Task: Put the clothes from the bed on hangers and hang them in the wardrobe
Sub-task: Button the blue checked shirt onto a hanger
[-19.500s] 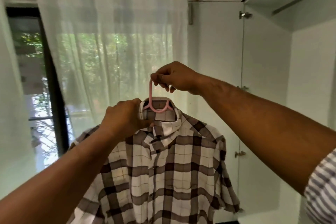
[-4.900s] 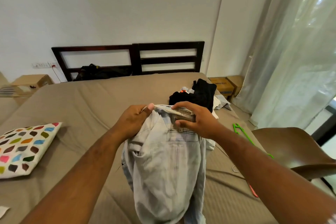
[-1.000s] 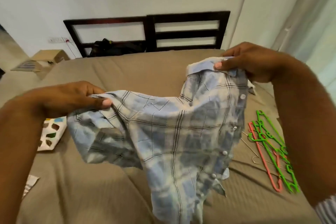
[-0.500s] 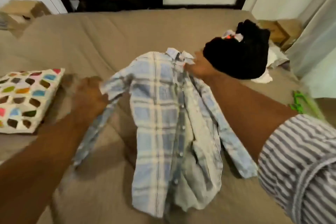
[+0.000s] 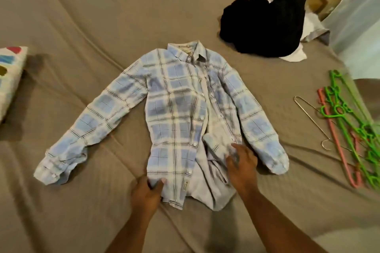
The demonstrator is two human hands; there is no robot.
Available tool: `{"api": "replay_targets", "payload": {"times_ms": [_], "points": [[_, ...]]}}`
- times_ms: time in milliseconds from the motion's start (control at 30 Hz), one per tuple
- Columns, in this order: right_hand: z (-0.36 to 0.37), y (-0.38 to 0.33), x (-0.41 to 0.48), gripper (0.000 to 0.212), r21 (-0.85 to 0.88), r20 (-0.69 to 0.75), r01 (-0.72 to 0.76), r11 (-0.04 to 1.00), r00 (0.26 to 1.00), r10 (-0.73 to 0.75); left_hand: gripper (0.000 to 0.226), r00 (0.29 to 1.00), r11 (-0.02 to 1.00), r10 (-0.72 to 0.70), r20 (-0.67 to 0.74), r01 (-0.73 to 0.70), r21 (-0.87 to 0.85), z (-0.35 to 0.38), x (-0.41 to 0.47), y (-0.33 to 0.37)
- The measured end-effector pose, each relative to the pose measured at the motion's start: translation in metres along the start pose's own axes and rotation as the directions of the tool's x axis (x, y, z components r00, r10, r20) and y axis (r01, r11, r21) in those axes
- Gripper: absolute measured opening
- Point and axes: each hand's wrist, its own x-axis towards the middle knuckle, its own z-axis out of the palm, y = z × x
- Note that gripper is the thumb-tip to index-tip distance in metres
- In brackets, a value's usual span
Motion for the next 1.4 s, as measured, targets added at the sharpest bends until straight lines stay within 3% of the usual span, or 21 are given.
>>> {"api": "replay_targets", "payload": {"times_ms": [100,200,300,367,433,500,567,600,633,700,767,833,900,967,1033,1067,1133,1200,1267,1333,1400], "points": [[-0.01,0.01,0.005,0.075,0.027,0.127,-0.173,0.985,0.977,0.168,0.024,0.995,0.996,0.091,-0.042,-0.09,0.022,-0.003,0.001,0.022],[-0.011,0.011,0.011,0.078,0.158,0.207,-0.186,0.97,0.966,0.152,0.018,0.995,0.994,0.086,-0.048,-0.089,-0.063,-0.01,-0.015,0.038],[-0.008,-0.002,0.002,0.046,0.11,0.066,-0.074,0.991,0.996,0.067,0.022,0.988,0.976,-0.14,-0.062,0.127,-0.176,-0.011,-0.034,0.007],[-0.006,-0.018,-0.014,0.038,0.041,-0.031,0.136,0.99,0.99,-0.135,0.016,0.935,0.918,-0.354,0.001,0.347,-0.189,-0.009,-0.051,-0.027],[0.003,-0.028,-0.03,0.039,0.004,0.056,0.315,0.949,0.947,-0.315,0.021,0.878,0.87,-0.479,0.005,0.475,-0.128,-0.007,-0.065,-0.051],[0.013,-0.028,-0.045,0.05,0.121,0.392,0.358,0.926,0.84,-0.376,0.015,0.876,0.877,-0.477,-0.069,0.48,0.027,-0.005,-0.076,-0.054],[0.025,-0.019,-0.056,0.058,0.27,0.678,0.321,0.908,0.606,-0.416,0.026,0.871,0.862,-0.438,-0.224,0.478,0.171,0.002,-0.082,-0.043],[0.026,-0.017,-0.06,0.057,0.298,0.747,0.299,0.907,0.518,-0.416,0.035,0.867,0.875,-0.368,-0.336,0.444,0.19,0.007,-0.082,-0.032],[0.027,-0.012,-0.061,0.053,0.327,0.752,0.276,0.904,0.503,-0.426,0.04,0.88,0.917,-0.235,-0.413,0.341,0.206,0.011,-0.082,-0.014],[0.018,-0.011,-0.055,0.038,0.401,0.596,0.236,0.885,0.667,-0.448,0.023,0.938,0.971,0.036,-0.344,0.049,0.234,0.025,-0.08,0.018],[0.004,-0.007,-0.04,0.032,0.336,0.301,0.309,0.89,0.86,-0.412,0.007,0.976,0.983,0.101,-0.193,-0.069,0.169,0.045,-0.074,0.046],[-0.014,0.005,-0.013,0.042,-0.085,-0.045,0.343,0.936,0.937,-0.347,0.021,0.997,0.995,0.049,-0.067,-0.043,0.093,0.067,-0.07,0.064],[-0.036,0.033,0.013,0.073,-0.357,-0.202,0.047,0.933,0.971,-0.126,0.036,1.0,0.993,-0.003,0.021,0.001,0.119,0.087,-0.074,0.075],[-0.056,0.066,0.038,0.092,-0.334,-0.105,-0.131,0.933,0.989,0.101,0.041,0.972,0.912,0.233,0.043,-0.233,0.338,0.109,-0.083,0.075],[-0.076,0.084,0.064,0.061,-0.228,0.104,-0.121,0.966,0.983,0.148,0.038,0.896,0.782,0.415,0.16,-0.441,0.44,0.129,-0.091,0.073],[-0.089,0.086,0.078,0.041,-0.23,0.187,-0.104,0.968,0.971,0.149,0.042,0.879,0.765,0.426,0.215,-0.477,0.433,0.139,-0.093,0.073],[-0.118,0.079,0.105,0.022,-0.142,0.269,-0.128,0.982,0.949,0.163,0.05,0.88,0.745,0.391,0.271,-0.475,0.468,0.155,-0.094,0.072],[-0.152,0.074,0.133,0.017,0.15,0.284,-0.222,0.963,0.943,0.173,0.041,0.849,0.654,0.448,0.281,-0.525,0.544,0.17,-0.089,0.07],[-0.186,0.078,0.17,0.016,0.412,0.11,-0.202,0.888,0.979,0.172,0.02,0.825,0.56,0.485,0.291,-0.548,0.621,0.177,-0.087,0.07],[-0.214,0.087,0.206,0.037,0.581,-0.18,-0.048,0.813,0.966,0.185,0.021,0.841,0.606,0.453,0.295,-0.534,0.59,0.179,-0.088,0.076],[-0.222,0.098,0.224,0.067,0.45,-0.399,0.008,0.893,0.897,0.193,0.021,0.869,0.713,0.426,0.25,-0.493,0.499,0.18,-0.093,0.082]]}}
